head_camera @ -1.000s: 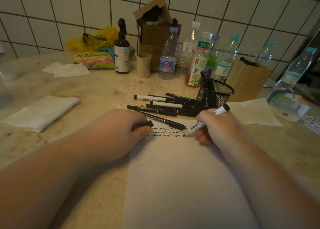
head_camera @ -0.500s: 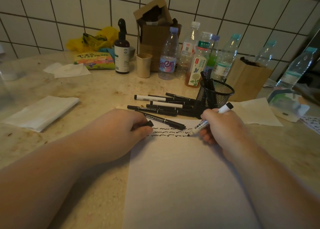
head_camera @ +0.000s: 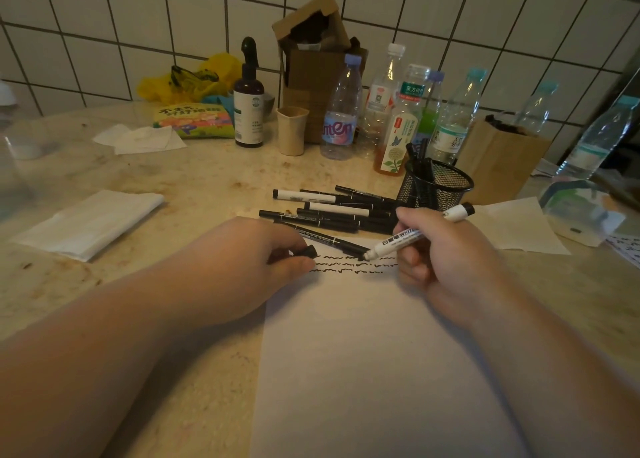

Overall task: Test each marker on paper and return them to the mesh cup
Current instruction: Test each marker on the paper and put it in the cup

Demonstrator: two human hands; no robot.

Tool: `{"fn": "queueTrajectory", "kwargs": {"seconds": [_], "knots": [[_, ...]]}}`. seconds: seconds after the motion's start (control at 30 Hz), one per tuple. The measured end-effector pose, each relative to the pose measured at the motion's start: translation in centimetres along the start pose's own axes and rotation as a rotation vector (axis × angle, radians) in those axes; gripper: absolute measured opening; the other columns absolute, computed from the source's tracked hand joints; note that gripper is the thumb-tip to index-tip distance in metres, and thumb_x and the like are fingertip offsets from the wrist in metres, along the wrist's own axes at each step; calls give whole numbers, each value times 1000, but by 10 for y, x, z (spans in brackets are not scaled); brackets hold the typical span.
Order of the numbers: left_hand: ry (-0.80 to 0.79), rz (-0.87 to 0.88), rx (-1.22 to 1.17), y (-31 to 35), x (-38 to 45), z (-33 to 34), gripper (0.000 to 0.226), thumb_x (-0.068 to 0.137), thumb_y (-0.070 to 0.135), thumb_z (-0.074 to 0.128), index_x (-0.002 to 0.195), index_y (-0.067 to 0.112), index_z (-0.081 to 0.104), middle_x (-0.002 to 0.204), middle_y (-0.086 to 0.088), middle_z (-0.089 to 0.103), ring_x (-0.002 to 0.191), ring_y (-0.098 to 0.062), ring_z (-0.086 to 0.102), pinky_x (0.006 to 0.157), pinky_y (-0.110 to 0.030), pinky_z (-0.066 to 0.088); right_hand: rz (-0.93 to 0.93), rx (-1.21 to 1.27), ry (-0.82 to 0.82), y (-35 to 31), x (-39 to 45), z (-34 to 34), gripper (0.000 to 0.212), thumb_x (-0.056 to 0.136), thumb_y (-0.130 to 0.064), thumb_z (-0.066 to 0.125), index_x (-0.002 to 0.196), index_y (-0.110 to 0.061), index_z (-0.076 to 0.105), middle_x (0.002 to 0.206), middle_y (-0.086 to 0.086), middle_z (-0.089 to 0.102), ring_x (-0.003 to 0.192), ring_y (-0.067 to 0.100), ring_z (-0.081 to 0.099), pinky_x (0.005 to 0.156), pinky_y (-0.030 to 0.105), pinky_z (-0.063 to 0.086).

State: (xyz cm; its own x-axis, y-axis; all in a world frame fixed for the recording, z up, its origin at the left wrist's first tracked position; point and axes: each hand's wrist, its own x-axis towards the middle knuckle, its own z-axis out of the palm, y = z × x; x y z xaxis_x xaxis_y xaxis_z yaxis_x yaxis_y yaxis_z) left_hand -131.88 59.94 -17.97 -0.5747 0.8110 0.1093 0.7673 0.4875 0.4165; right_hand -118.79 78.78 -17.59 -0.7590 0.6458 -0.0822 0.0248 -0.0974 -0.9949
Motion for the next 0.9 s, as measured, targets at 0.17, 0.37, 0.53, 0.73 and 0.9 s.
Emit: {"fn": "queueTrajectory", "kwargs": {"seconds": [0.17,0.37,0.53,0.73,0.9], "knots": [[1,17,-9,1,-1,0,28,90,53,53,111,39,66,102,17,67,88,-1,58,83,-28,52,-42,97,-220,-2,-10,6,24,78,-31,67,76,-8,74,62,9,59,55,15,55,50,24,44],[1,29,-15,4,0,-1,27,90,51,55,111,40,66,103,18,66,89,-1,58,83,-26,51,-78,99,-263,2,-10,4,28,90,-20,55,84,-5,78,73,15,68,67,22,62,61,31,52],[12,63,-17,4,0,0,26,90,49,55,111,40,65,100,21,62,87,3,54,74,-15,42,-113,-50,-305,2,-12,6,26,78,-21,68,95,-2,72,83,24,74,64,23,67,60,28,55],[-54,49,-41,3,-2,-5,26,94,46,42,84,36,64,89,13,63,85,-1,54,77,-23,46,-85,-36,-337,-1,-13,2,32,80,-18,69,100,6,68,86,26,75,62,21,67,58,26,55],[-38,25,-223,10,-8,-6,33,90,48,40,71,32,61,67,8,59,64,-6,53,61,-26,43,-105,22,-401,-5,-18,1,25,82,-17,66,95,5,66,81,26,72,63,25,68,59,30,57]]}}
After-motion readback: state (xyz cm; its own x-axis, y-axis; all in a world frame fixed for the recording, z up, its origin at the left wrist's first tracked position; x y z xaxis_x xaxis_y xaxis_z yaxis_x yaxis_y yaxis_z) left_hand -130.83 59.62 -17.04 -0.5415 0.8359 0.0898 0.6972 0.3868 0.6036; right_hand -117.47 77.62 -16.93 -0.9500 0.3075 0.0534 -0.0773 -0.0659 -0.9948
